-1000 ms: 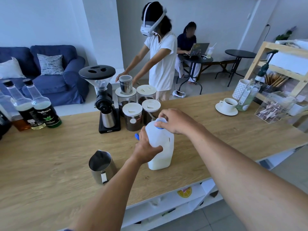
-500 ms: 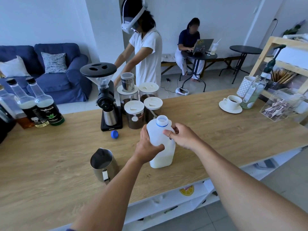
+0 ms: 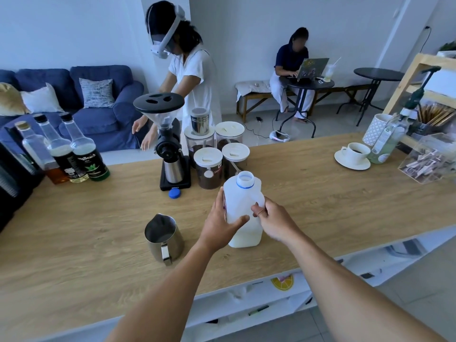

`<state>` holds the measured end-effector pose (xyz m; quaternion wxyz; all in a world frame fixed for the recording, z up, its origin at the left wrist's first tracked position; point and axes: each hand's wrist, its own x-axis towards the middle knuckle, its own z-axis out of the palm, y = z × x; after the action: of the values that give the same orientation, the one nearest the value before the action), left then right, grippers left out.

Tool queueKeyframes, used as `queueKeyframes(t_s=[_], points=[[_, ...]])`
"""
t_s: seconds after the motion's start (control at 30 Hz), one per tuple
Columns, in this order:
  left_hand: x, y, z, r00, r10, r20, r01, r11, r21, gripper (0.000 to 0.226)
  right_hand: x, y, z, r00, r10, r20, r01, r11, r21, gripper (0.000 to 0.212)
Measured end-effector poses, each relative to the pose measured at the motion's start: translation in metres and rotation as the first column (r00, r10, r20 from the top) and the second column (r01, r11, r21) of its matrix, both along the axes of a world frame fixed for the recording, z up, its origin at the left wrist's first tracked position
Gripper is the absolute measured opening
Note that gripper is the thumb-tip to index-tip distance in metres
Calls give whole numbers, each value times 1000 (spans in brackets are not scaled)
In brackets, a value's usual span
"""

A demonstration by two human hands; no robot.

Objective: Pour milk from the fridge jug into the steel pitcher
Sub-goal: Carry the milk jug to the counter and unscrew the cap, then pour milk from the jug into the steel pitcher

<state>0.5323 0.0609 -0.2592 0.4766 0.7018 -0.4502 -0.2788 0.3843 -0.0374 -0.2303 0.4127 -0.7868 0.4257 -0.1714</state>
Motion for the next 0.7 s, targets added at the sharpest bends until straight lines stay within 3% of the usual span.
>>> queueKeyframes(t_s=[0.07,0.23,0.4,0.5,0.6,0.7], points=[[-1,12,-7,995,41,86,-43,999,18,87,2,5,-2,1000,-24,8,25,999,-31,11],[-4,64,-40,939,204,278,-224,974,41,17,20,14,3,999,-50,11,51,991,-121,23],[14,121,-66,860,176,478,-262,958,118,33,46,21,11,999,-38,23,40,991,-124,28],[26,147,-74,842,157,515,-296,935,198,42,56,25,15,999,-25,22,28,991,-131,33],[35,168,-76,821,297,488,-457,853,251,51,63,29,18,1000,-3,15,4,992,-122,35],[38,171,-71,779,452,434,-576,790,210,51,67,32,21,999,32,7,-31,990,-136,38]])
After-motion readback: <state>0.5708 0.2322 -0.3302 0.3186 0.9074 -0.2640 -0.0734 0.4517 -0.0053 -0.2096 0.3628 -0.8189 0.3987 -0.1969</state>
